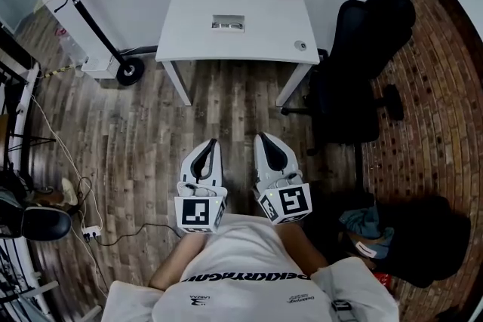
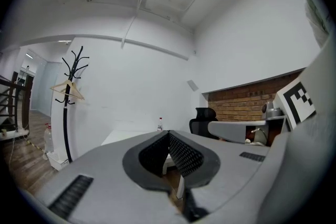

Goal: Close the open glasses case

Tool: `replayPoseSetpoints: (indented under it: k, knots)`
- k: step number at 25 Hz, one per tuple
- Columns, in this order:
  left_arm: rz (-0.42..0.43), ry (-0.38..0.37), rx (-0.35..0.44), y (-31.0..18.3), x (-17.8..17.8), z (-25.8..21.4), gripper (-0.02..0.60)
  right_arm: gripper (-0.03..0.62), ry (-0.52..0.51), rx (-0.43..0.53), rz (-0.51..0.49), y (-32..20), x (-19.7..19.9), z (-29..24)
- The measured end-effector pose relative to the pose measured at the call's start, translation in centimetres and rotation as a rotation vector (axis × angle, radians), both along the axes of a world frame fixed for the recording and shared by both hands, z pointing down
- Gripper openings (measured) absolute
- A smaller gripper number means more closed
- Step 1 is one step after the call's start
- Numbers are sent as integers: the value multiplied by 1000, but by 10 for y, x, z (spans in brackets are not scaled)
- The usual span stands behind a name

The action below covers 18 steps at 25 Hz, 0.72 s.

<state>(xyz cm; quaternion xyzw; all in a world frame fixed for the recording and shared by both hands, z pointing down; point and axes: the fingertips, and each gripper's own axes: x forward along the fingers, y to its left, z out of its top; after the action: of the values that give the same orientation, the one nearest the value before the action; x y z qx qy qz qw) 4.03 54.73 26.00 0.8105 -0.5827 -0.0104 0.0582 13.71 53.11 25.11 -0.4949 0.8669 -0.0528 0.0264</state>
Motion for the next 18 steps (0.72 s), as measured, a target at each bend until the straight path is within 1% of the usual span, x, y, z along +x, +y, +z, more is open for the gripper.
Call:
replayPoseSetpoints:
  k: [3,8,13,18]
  knots:
    - [17,13,1,-46,-11,-8,-3,-2,2,-10,17,-43,-11,-4]
    - [60,7,-9,-129,-32,-22,-3,-2,3,-10,57,-122,-32,-21]
    - [118,2,-17,-216,-55,-32,-3,-2,-5,-14,122,-206,-52,-33]
    - [171,-2,-31,-298,-74,-32,-3,-2,-7,-23,188,-282,-69,-35]
